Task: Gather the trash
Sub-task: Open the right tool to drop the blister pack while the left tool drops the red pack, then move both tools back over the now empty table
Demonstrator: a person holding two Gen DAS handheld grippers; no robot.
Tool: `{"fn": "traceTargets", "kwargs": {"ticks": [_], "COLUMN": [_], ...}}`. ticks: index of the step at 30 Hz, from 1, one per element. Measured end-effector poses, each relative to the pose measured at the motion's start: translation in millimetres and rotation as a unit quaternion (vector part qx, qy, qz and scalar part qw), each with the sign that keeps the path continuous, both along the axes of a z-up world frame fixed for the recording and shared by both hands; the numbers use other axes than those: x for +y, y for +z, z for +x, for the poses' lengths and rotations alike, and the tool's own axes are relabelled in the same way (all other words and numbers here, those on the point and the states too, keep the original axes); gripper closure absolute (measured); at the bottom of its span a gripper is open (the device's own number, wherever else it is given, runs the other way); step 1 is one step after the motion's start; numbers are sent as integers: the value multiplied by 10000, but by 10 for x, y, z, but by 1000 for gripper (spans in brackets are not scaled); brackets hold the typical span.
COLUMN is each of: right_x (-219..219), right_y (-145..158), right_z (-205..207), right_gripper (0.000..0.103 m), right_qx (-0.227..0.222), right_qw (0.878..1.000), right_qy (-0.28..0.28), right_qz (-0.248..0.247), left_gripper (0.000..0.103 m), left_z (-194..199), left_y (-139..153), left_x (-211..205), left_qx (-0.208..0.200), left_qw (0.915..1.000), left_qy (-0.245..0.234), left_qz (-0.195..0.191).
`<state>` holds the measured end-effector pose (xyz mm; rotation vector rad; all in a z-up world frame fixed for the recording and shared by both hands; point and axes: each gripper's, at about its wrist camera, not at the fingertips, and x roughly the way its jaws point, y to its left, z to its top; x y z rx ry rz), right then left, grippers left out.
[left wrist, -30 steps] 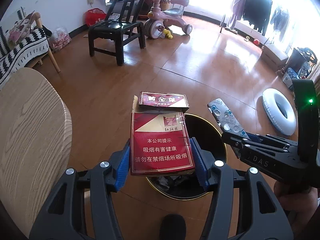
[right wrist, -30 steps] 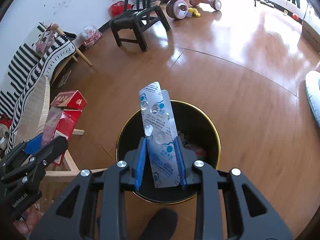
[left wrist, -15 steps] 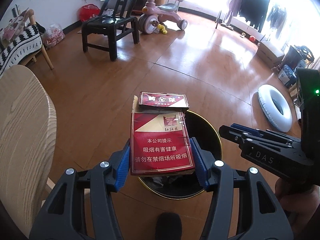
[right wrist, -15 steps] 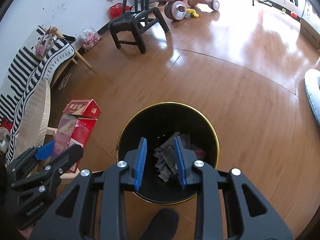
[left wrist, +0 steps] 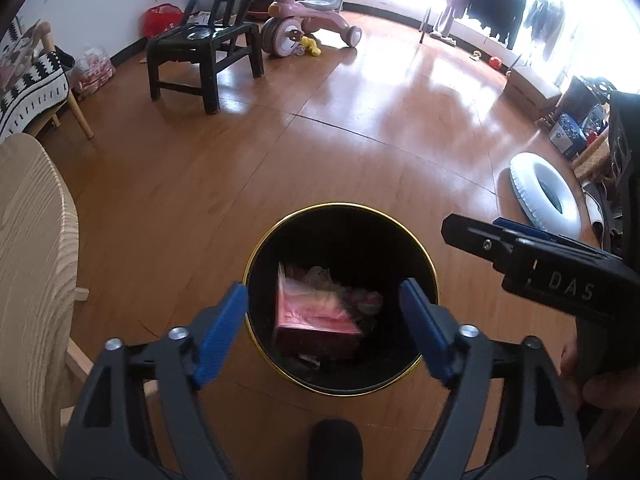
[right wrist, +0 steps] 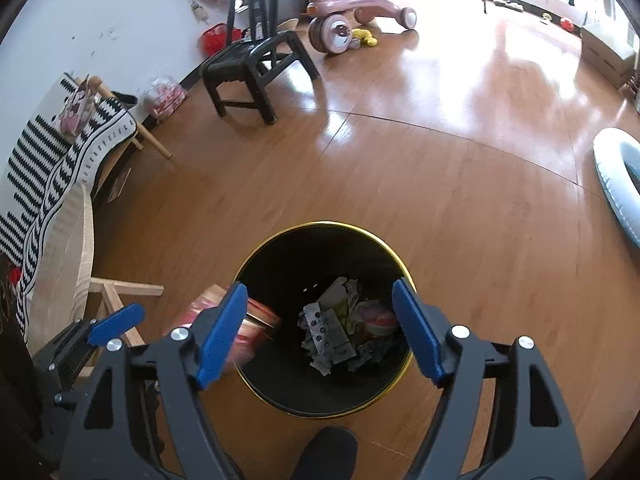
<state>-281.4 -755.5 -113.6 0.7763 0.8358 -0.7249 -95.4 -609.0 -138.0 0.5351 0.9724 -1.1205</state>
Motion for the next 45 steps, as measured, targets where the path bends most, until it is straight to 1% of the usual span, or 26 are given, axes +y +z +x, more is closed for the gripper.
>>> {"fn": "traceTargets", "kwargs": {"ticks": [12, 16, 19, 21, 23, 25, 26, 29, 30, 32, 34, 36, 38, 42, 43, 45], "right_x": [7, 6, 25, 70, 128, 242, 301, 563, 714, 937, 1246, 1517, 1764, 2413, 2563, 2913], "right_y": [24, 38, 102, 193, 302, 465, 548, 798, 895, 1011, 1133, 1211, 1257, 1392, 1419, 1466], "right_z": [-12, -10, 15, 51, 103, 201, 257, 496, 633, 833, 1114, 1366, 1592, 2098, 2205, 2455], "right_gripper": [27, 27, 26, 23, 22, 21, 19, 17, 16, 15, 14, 14, 14, 14, 14, 13], "right_qx": [-19, -38, -69, -120, -185, -284, -321, -403, -440, -456, -476, -491, -523, -609, -627, -662], "right_qw": [10000, 10000, 10000, 9998, 9996, 9988, 9982, 9951, 9926, 9883, 9812, 9756, 9702, 9535, 9493, 9383], "right_qy": [-13, -4, 51, 106, 186, 334, 417, 781, 1013, 1322, 1716, 1990, 2244, 2836, 2963, 3274], "right_qz": [1, -1, -38, -95, -144, -234, -293, -453, -507, -608, -743, -785, -750, -822, -837, -897], "left_gripper": [25, 24, 21, 17, 16, 13, 10, 10, 10, 9, 9, 8, 8, 8, 8, 8], "left_z": [-57, -26, 4, 65, 131, 223, 279, 463, 532, 734, 916, 1113, 1313, 1619, 1686, 1810], "left_y": [26, 84, 164, 266, 367, 496, 563, 732, 782, 902, 1000, 1077, 1132, 1132, 1102, 1052], "left_x": [10, 43, 102, 195, 299, 476, 586, 947, 1086, 1454, 1787, 2120, 2531, 3339, 3582, 4017], "left_qx": [-66, -123, -192, -279, -355, -421, -475, -682, -750, -930, -1094, -1210, -1299, -1457, -1523, -1589], "left_qw": [10000, 9999, 9997, 9991, 9983, 9969, 9958, 9916, 9897, 9833, 9757, 9664, 9542, 9291, 9205, 9061], "left_qy": [-28, 21, 127, 289, 443, 636, 748, 1070, 1193, 1543, 1886, 2259, 2691, 3399, 3598, 3913], "left_qz": [19, -8, -46, -95, -128, -195, -217, -251, -252, -254, -228, -186, -176, -83, -23, 265]}}
